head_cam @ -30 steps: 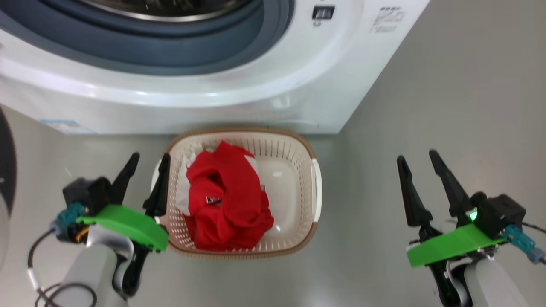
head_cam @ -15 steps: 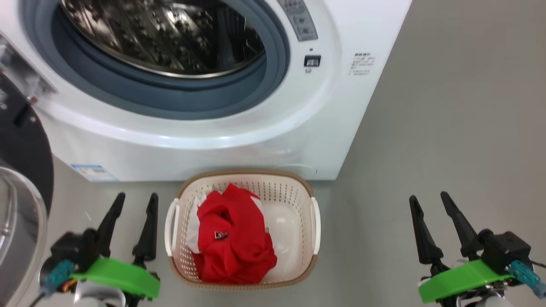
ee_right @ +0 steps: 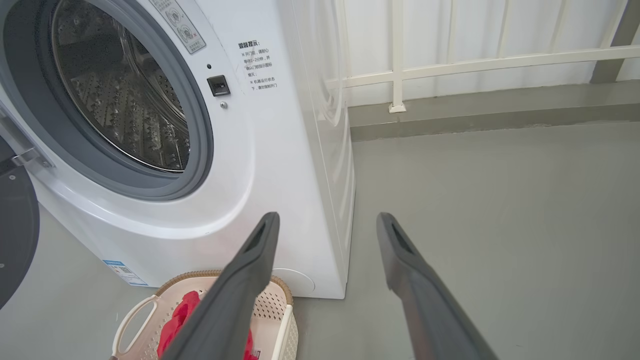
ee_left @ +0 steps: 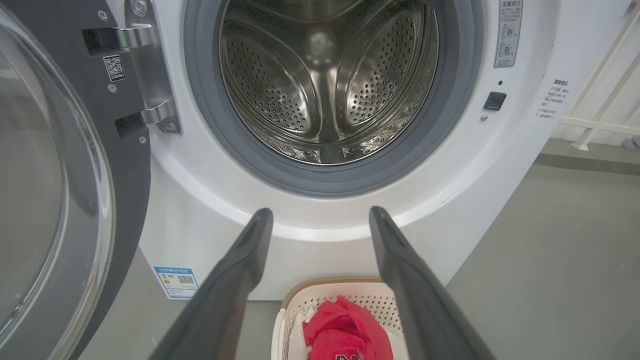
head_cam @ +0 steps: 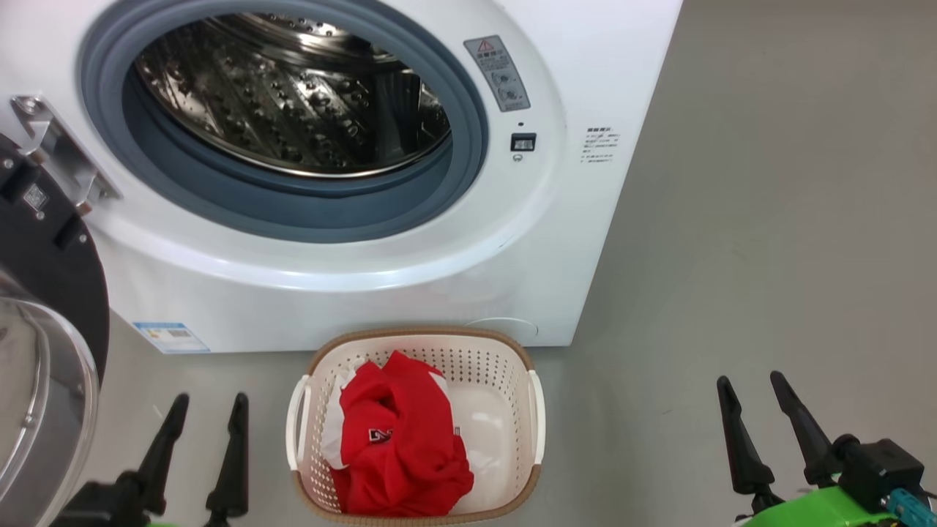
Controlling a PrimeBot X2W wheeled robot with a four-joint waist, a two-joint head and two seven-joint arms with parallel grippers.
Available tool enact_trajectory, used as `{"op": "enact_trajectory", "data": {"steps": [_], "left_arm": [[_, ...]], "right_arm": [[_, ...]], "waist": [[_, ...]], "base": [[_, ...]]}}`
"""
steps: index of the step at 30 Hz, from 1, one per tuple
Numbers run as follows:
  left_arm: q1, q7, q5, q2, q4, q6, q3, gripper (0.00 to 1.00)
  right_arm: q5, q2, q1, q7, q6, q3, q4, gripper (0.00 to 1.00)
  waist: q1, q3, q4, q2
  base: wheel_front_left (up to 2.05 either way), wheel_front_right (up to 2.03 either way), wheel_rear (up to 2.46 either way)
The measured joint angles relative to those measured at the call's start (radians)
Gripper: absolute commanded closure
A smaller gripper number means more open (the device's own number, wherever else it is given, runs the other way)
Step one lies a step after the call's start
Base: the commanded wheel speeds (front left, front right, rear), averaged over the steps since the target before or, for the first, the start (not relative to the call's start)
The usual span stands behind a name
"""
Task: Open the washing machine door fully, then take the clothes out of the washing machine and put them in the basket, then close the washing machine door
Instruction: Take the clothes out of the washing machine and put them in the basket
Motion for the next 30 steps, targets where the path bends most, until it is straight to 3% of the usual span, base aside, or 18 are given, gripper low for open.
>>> {"op": "enact_trajectory", "data": {"steps": [10,30], "left_arm": [[0.126,0.000,0.025,-0.033,-0.096,0.000,0.042,0.00],[0.130,0.000,0.027,-0.043,-0.114,0.000,0.045,0.00]], "right_arm": [[0.000,0.003,0.056,0.000,0.000,-0.016,-0.014,0.00],[0.000,0.004,0.059,0.000,0.000,-0.018,-0.019,0.00]], "waist": [[0.0000,-0.035,-0.013,0.0000],[0.0000,-0.031,-0.011,0.0000]], "base": [[0.00,0.00,0.00],[0.00,0.00,0.00]]}}
